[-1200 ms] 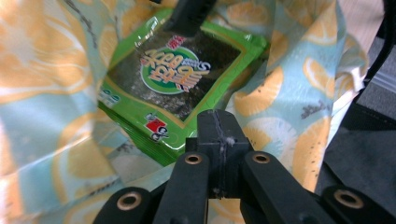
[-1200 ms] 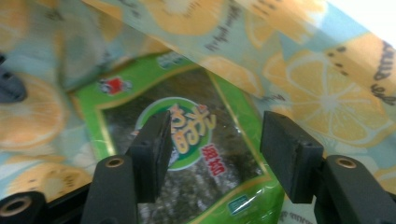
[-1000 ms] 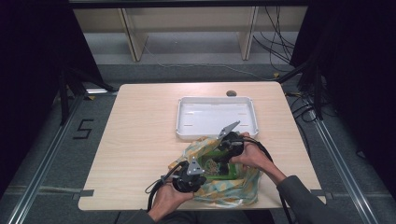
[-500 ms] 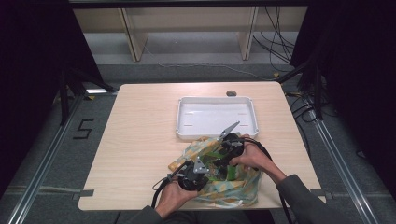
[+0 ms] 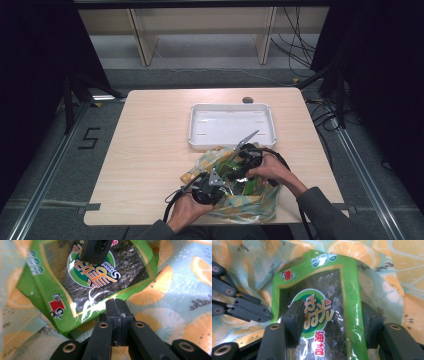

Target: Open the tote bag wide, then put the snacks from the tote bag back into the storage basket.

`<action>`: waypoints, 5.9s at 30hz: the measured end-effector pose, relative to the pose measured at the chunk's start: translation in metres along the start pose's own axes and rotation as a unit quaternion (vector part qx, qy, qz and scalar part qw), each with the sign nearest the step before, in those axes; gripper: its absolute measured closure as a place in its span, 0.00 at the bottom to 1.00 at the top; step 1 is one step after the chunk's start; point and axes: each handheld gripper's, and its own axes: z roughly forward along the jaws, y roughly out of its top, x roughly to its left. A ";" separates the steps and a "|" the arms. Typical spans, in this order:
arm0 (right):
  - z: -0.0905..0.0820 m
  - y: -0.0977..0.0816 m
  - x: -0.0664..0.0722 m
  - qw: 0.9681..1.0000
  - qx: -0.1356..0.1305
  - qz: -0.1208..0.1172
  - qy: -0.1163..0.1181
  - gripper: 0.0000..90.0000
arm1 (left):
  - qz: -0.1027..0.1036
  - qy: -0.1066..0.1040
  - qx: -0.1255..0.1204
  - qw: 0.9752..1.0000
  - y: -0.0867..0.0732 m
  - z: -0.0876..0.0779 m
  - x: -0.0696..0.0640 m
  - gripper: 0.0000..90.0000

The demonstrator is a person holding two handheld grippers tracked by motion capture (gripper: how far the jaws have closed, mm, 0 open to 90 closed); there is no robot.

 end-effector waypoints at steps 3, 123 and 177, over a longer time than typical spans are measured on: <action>-0.007 0.002 0.005 1.000 -0.005 -0.001 0.013 0.59 | 0.003 0.000 0.002 1.000 -0.001 0.002 -0.003 0.99; -0.148 0.022 0.023 0.980 -0.196 -0.046 0.001 0.85 | -0.098 0.113 -0.089 0.985 -0.079 -0.121 0.045 0.22; -0.141 0.047 -0.124 0.934 -0.240 0.208 -0.163 0.85 | -0.088 0.111 -0.072 0.987 -0.096 -0.123 0.040 0.23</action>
